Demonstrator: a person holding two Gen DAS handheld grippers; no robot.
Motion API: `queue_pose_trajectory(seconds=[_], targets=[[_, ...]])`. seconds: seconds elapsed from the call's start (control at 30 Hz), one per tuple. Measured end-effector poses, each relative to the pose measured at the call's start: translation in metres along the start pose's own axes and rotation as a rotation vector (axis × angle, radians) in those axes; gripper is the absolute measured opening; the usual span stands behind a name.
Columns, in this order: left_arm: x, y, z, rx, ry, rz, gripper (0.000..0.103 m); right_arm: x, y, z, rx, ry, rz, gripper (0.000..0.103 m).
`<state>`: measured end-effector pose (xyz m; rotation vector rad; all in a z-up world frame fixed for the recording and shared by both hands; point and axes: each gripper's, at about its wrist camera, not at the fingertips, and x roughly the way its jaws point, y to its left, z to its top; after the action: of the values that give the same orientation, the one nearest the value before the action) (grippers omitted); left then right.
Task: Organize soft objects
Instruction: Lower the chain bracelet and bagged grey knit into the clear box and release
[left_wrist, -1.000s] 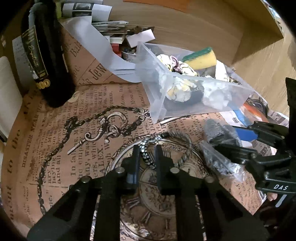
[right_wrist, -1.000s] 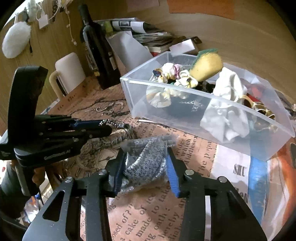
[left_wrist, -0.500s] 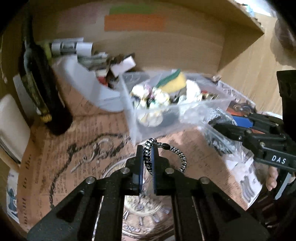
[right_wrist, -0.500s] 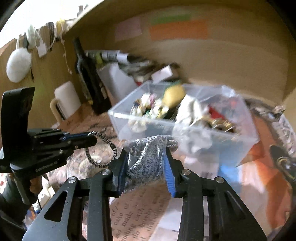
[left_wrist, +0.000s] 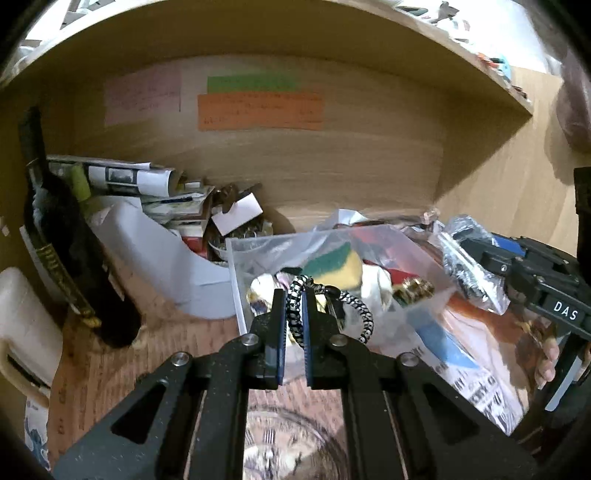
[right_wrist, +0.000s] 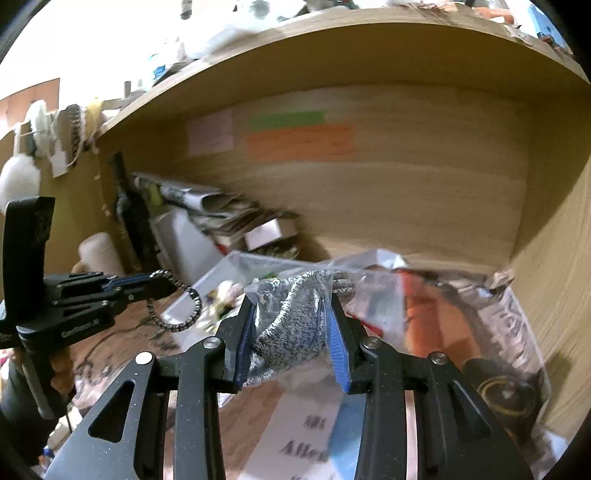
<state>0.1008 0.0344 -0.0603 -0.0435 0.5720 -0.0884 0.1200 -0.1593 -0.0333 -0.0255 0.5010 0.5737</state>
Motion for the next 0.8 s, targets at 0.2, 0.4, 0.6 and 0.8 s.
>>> queue_pose_trajectory(seconds=[0.2,0.4,0.6,0.8], targets=[[0.037,0.005,0.005,-0.008,0.050,0.013,0.007,0.033,-0.015,-0.003,-0.012,0.066,-0.033,0.033],[0.071,0.006,-0.004,-0.004,0.133,0.009,0.007,0.071,-0.027,-0.024,0.007,0.176,-0.039,0.033],[0.078,0.009,-0.009,0.012,0.173,0.008,0.015,0.073,-0.027,-0.025,-0.002,0.195,-0.056,0.037],[0.058,0.005,-0.008,0.037,0.127,0.016,0.048,0.065,-0.027,-0.022,0.008,0.183,-0.086,0.063]])
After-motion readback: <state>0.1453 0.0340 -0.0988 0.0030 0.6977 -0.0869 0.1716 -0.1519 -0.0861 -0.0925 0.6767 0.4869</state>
